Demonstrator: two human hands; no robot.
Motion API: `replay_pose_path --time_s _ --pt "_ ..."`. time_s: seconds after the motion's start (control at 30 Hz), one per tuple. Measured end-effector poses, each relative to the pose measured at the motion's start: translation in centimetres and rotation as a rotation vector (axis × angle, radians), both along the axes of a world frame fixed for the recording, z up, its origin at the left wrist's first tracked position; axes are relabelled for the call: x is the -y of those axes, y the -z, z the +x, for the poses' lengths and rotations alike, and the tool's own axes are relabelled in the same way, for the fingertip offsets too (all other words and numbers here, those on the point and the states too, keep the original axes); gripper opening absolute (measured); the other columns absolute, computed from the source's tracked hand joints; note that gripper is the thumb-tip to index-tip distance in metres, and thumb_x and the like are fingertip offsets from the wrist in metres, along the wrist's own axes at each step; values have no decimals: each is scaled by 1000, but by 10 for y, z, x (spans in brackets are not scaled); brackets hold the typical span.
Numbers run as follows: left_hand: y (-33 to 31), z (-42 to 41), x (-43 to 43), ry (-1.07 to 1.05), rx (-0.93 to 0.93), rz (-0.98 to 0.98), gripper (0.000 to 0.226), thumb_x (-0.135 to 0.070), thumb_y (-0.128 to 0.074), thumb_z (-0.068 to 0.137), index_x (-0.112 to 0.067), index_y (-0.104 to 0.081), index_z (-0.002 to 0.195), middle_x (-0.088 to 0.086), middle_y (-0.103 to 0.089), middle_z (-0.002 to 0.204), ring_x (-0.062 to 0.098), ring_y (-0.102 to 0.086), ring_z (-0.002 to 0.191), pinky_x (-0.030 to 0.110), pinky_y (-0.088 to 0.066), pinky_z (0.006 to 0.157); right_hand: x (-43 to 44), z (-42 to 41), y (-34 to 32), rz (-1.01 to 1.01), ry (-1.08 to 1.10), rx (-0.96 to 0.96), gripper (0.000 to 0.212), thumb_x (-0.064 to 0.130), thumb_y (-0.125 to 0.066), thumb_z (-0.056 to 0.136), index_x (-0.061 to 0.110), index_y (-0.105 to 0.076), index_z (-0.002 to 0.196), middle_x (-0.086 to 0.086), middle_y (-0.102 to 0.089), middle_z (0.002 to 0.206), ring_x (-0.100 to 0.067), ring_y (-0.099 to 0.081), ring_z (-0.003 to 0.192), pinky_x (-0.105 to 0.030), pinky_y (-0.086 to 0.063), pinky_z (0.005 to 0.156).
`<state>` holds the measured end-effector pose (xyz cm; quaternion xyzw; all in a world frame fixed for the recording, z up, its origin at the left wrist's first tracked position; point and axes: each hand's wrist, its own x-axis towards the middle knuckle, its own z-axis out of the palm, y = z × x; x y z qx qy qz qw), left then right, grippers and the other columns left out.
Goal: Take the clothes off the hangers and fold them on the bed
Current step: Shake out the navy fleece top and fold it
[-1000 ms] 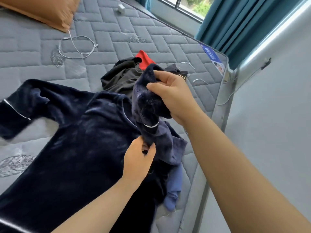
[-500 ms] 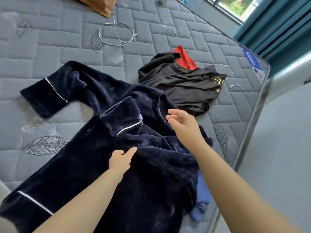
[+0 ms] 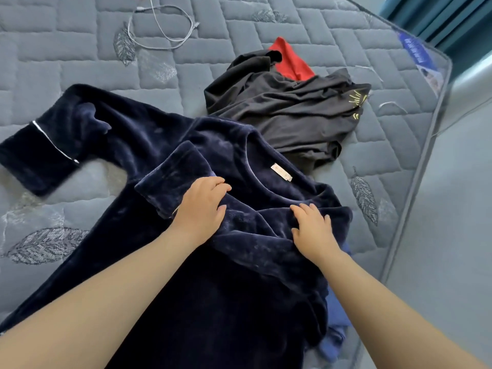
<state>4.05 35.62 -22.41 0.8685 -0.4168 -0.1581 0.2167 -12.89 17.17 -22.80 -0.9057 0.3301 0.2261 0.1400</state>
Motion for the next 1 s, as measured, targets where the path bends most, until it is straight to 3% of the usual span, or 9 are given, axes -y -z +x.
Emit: replay_pose_path --time_s 0.07,0.13,0.23,0.4,0.6,0.67,0.8,0.87,1.0 --pt "6 7 12 182 150 255 48 -28 -53 96 -23 -41 142 -4 -32 152 22 -18 144 41 -19 116 17 -7 4 -39 11 -112 59 34 -52 97 18 -28 148 -1 -33 152 -26 -17 147 -59 -11 115" --pt "9 13 23 261 249 466 53 -40 -51 95 -28 -34 144 -6 -27 154 25 -9 146 55 -10 116 35 -20 6 -72 25 -183 46 47 -53 94 19 -45 130 -5 -51 134 -27 -38 134 -58 -15 114" --pt "11 21 39 273 291 604 62 -58 -53 87 -31 -37 141 -7 -40 142 24 -23 139 67 -1 110 59 -44 3 -196 -19 -204 40 56 -51 91 20 -63 103 -5 -61 113 -27 -51 113 -40 -33 102" --pt "9 22 70 328 414 706 45 -66 -51 84 -31 -60 111 -10 -52 98 18 -44 110 66 -2 111 84 -80 2 -235 244 -70 42 53 -58 89 13 -63 101 -11 -56 110 -33 -47 111 -39 -38 93" --pt "11 47 82 104 531 501 17 -37 -59 90 -22 -56 98 -2 -60 96 24 -54 99 49 -23 110 88 -74 7 -102 335 167 42 50 -58 90 9 -58 94 -10 -55 106 -30 -46 110 -41 -42 90" --pt "8 58 81 66 498 511 34 -41 -68 82 -21 -55 106 2 -57 103 27 -52 103 51 -25 109 90 -67 9 -176 292 127 43 51 -53 93 9 -59 95 -11 -59 106 -31 -49 109 -42 -42 91" --pt "8 54 66 41 349 459 94 -56 -82 59 -17 -43 136 11 -44 131 32 -39 122 53 -27 109 82 -51 12 -268 339 25 36 43 -54 94 12 -53 113 -9 -55 121 -29 -43 121 -46 -35 103" --pt "10 43 50 -12 335 346 112 -52 -85 57 -12 -31 146 17 -27 148 36 -24 136 55 -18 113 70 -41 12 -225 298 109 39 40 -57 92 14 -50 121 -6 -52 126 -27 -42 124 -44 -32 105" --pt "15 21 18 -233 188 238 128 -47 -87 57 -7 -10 151 21 -7 156 38 -9 144 50 -13 116 30 -17 9 -113 121 367 44 30 -62 89 15 -52 129 -2 -51 131 -22 -44 124 -41 -31 107"
